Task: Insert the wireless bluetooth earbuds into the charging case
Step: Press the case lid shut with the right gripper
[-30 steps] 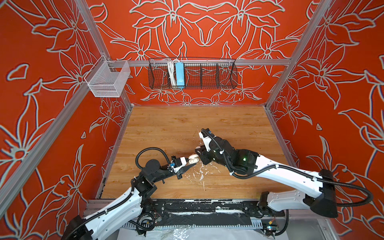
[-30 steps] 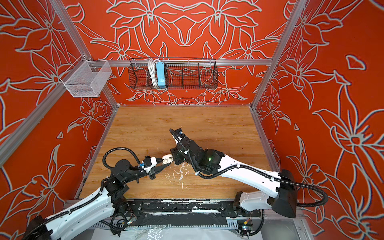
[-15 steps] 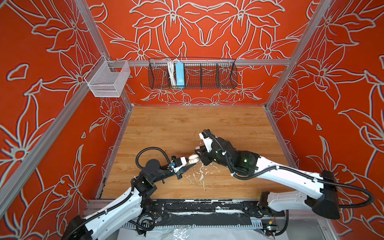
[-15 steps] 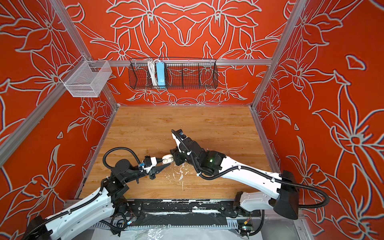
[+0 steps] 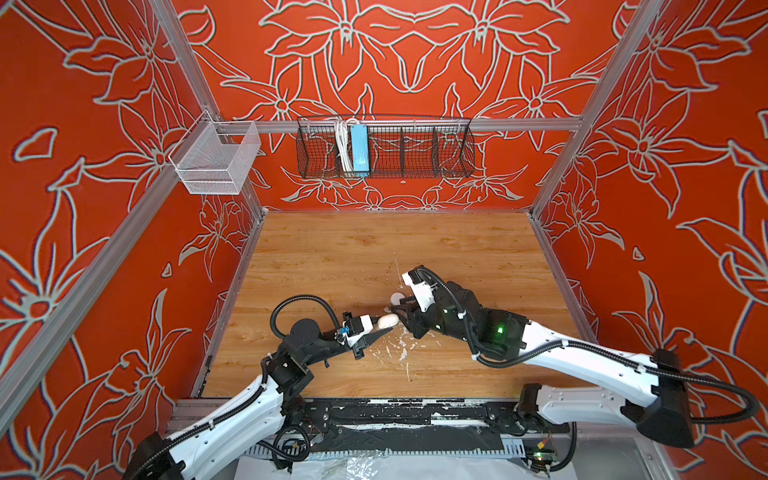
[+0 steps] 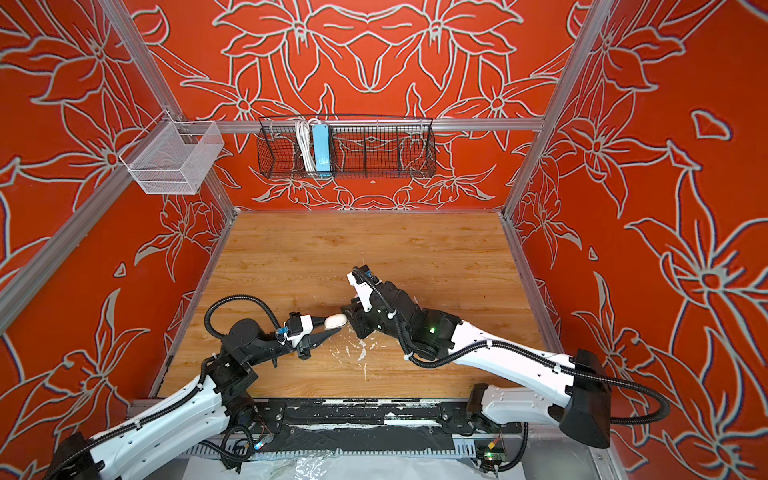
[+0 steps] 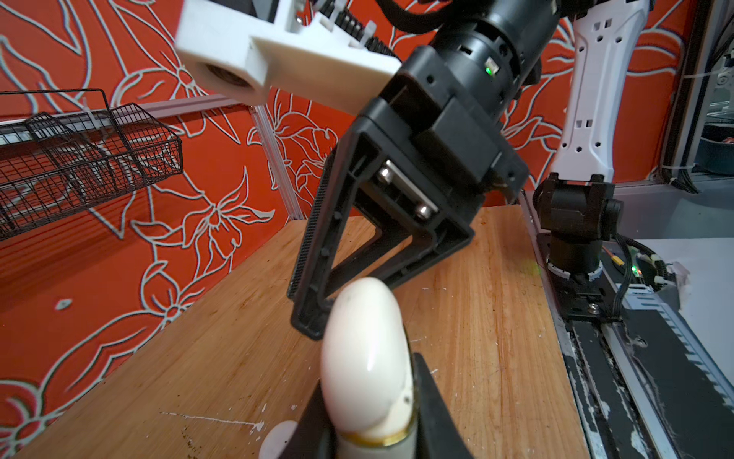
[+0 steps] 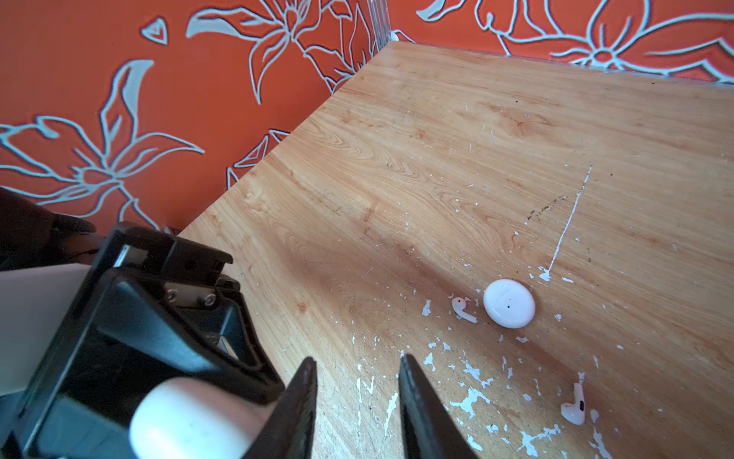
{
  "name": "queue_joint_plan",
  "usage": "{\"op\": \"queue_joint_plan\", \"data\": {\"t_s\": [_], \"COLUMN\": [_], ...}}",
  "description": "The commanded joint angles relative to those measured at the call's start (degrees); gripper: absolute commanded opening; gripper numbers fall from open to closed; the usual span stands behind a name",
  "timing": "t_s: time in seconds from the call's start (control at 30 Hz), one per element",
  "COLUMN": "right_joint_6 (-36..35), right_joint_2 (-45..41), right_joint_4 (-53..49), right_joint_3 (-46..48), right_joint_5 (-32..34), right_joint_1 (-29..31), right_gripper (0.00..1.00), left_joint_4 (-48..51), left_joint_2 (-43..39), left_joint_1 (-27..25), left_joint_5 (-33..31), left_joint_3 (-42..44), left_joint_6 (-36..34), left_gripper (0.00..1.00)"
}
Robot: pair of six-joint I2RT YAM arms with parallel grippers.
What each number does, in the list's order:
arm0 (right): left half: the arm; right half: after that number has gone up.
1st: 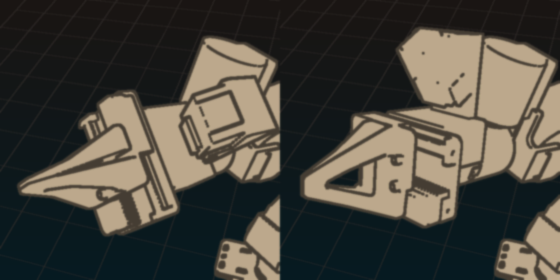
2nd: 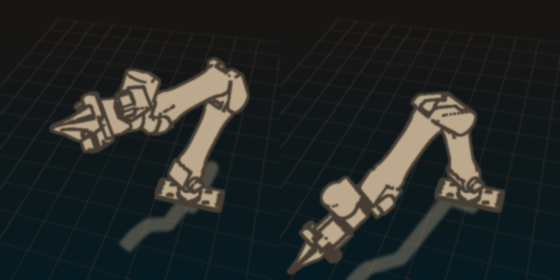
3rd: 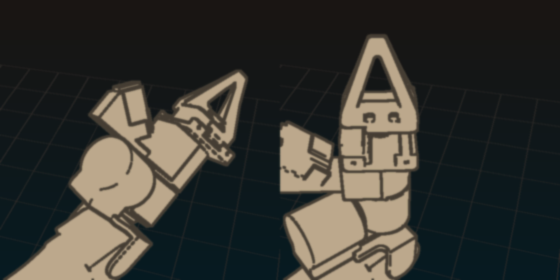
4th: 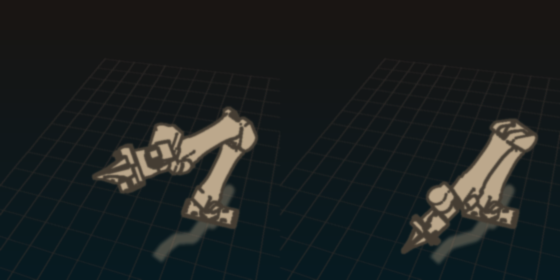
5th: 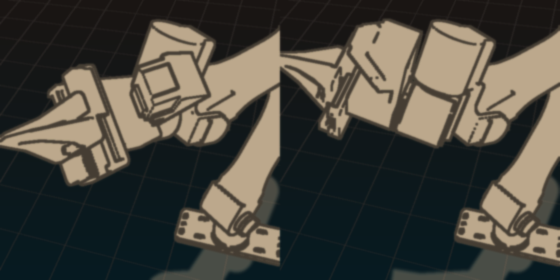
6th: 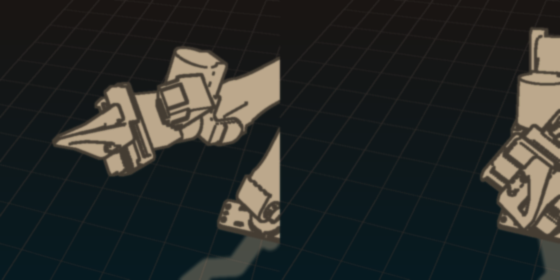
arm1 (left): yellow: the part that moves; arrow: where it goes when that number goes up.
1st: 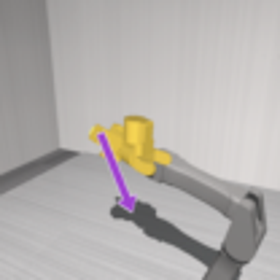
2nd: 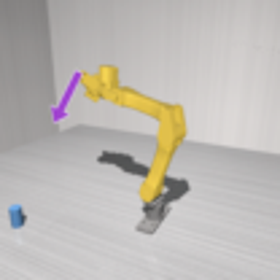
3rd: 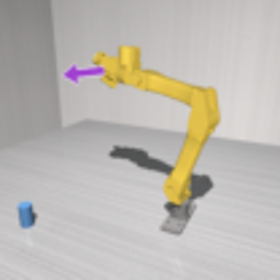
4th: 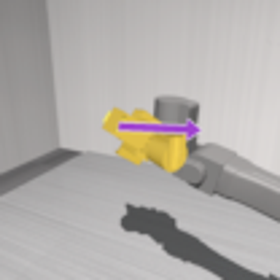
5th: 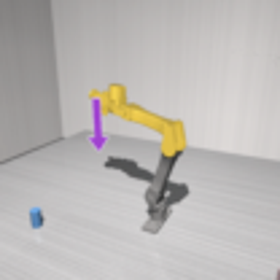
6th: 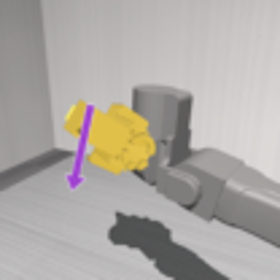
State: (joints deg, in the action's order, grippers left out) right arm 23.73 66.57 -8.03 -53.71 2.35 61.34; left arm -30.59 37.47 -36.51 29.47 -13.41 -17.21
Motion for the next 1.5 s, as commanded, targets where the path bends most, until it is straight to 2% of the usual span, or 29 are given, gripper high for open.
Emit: {"op": "queue_joint_plan", "data": {"t_s": [0.0, 0.23, 0.4, 0.5, 0.63, 0.73, 0.8, 0.97, 1.2, 1.47], "right_joint_6": [-0.9, -2.6, -4.3, -3.9, -2.3, -2.0, -2.3, -3.6, -3.4, -3.3], "right_joint_2": [-1.2, -2.7, -4.8, -6.7, -9.0, -10.3, -10.9, -8.5, -0.8, 1.4], "right_joint_4": [3.5, 7.9, 9.5, 8.7, 5.1, 3.9, 4.9, 6.5, 6.6, 8.6], "right_joint_3": [0.7, 2.8, 3.8, 4.4, 4.6, 4.5, 4.6, 2.3, -1.2, 0.2], "right_joint_5": [-3.9, -9.3, -9.0, -3.5, 8.7, 11.4, 9.7, 0.7, 0.3, -2.7], "right_joint_1": [0.6, 1.3, 2.4, 2.6, 2.6, 2.5, 2.5, 2.8, 4.4, 5.0], "right_gripper": [0.37, 0.37, 0.37, 0.37, 0.38, 0.38, 0.38, 0.37, 0.31, 0.31], "left_joint_4": [-0.2, -0.2, -0.1, -0.2, -0.2, -0.4, -0.3, -0.2, -0.2, -0.1], "left_joint_2": [0.1, 0.3, 0.1, 0.2, 0.1, 0.2, 0.3, 0.3, 0.4, 0.2], "left_joint_1": [-0.4, -0.4, -0.4, -0.4, -0.4, -0.4, -0.4, -0.4, -0.4, -0.4], "left_joint_5": [-2.5, -3.7, -3.3, -3.4, -3.1, -3.0, -2.7, -3.0, -3.1, -3.2], "left_joint_3": [-1.4, -1.4, -1.4, -1.5, -1.4, -1.5, -1.5, -1.4, -1.5, -1.4], "left_joint_6": [-0.6, -0.3, -0.5, -0.5, -0.5, -0.5, -0.5, -0.5, -0.5, -0.6], "left_gripper": [0.0, 0.0, 0.0, 0.0, 0.0, 0.0, 0.0, 0.0, 0.0, 0.0]}}
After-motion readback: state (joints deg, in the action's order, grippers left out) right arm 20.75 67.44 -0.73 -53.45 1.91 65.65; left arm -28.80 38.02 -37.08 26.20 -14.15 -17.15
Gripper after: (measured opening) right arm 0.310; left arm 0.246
